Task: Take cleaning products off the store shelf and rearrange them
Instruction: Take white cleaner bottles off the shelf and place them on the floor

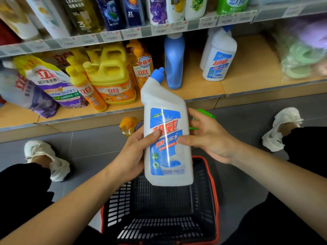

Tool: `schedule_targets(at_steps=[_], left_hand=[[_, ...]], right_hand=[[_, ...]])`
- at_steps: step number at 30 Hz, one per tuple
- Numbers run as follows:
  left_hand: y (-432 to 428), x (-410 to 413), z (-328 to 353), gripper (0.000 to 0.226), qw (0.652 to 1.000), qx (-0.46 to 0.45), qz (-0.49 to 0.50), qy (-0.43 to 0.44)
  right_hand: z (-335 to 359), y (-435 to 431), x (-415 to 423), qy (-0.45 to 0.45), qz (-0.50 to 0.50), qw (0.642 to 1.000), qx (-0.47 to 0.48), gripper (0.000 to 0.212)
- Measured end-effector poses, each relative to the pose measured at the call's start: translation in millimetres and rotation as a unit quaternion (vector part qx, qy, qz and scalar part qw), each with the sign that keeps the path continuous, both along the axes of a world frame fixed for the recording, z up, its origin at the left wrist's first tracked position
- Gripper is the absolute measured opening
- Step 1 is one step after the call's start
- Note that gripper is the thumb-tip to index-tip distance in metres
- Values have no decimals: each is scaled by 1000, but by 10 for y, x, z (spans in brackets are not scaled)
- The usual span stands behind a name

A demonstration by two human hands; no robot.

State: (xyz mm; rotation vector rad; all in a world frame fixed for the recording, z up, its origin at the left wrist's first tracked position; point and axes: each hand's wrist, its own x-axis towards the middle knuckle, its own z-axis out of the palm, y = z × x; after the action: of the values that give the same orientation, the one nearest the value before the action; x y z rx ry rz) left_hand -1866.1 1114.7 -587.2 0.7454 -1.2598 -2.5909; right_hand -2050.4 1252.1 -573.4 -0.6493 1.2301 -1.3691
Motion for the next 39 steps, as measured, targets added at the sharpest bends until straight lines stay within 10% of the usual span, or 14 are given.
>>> schedule_targets(at_steps=[9, 17, 27, 39], left_hand=[[40, -128, -32, 47, 997, -70, 26, -26], [23, -118, -29, 42, 994, -104, 11, -10], [118, -101, 47, 79, 953, -298, 16, 48], [-143, 1, 119, 90, 867, -494, -10, 61]], right_hand=[[57, -16, 158, 259, -200, 944, -26, 82], [91, 0, 134, 285, -177, 942, -16, 73], [78, -7, -216, -53, -91, 985, 136, 32], [47, -38, -219, -36, -132, 990, -19, 44]])
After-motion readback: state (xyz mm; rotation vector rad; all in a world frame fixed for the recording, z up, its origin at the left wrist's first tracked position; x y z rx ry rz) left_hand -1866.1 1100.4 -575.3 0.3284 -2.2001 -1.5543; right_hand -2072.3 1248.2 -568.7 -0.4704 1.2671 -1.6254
